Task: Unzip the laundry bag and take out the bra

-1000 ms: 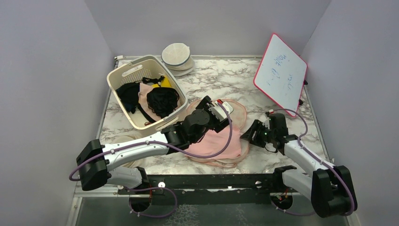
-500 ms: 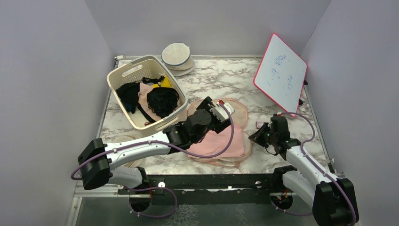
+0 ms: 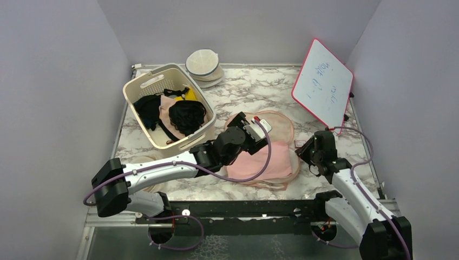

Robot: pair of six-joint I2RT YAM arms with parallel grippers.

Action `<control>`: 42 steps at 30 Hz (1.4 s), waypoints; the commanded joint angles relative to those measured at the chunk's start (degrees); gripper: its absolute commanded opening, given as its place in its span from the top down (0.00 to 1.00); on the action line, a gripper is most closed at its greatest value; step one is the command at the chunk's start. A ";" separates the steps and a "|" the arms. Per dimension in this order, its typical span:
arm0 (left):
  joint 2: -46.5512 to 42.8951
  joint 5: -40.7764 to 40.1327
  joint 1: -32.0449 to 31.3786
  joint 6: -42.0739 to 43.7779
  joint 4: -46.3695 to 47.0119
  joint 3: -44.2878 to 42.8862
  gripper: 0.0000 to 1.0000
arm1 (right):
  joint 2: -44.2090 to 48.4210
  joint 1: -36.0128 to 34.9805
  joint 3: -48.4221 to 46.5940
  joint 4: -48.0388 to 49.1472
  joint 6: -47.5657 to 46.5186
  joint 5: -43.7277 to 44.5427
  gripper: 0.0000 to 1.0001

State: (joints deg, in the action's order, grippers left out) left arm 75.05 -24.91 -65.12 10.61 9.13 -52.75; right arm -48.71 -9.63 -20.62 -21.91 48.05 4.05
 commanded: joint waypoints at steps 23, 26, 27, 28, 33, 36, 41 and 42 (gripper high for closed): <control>-13.15 4.33 0.92 -41.63 -8.52 15.03 0.09 | 9.77 0.22 3.21 15.18 -16.83 -17.52 0.00; -17.00 5.23 3.59 -46.11 -12.62 16.60 0.03 | 8.00 0.22 3.69 17.07 -17.91 -18.41 0.00; -17.59 7.63 5.63 -47.47 -13.20 17.43 0.03 | 7.27 0.22 3.70 17.34 -18.13 -18.59 0.00; -17.67 10.69 8.94 -48.64 -13.52 18.26 0.04 | 6.64 0.22 3.54 17.60 -18.35 -18.80 0.00; -15.43 23.06 16.77 -53.37 -10.50 23.09 0.10 | 6.45 0.22 3.98 18.48 -19.08 -19.85 0.01; -13.95 25.00 16.88 -54.77 -6.67 25.24 0.14 | 8.89 0.22 5.12 19.48 -19.59 -21.24 0.01; -12.85 25.32 16.87 -55.87 -2.77 27.04 0.31 | 10.71 0.22 6.46 20.62 -19.65 -22.19 0.02; -12.47 24.92 16.86 -55.88 -2.88 27.02 0.33 | 10.47 0.22 6.47 20.66 -19.66 -22.36 0.02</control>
State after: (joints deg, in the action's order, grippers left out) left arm 62.11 -2.61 -48.38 -43.11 1.32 -25.50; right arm -38.76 -9.63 -14.92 -4.25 29.61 -16.10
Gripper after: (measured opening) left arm 0.713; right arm 0.986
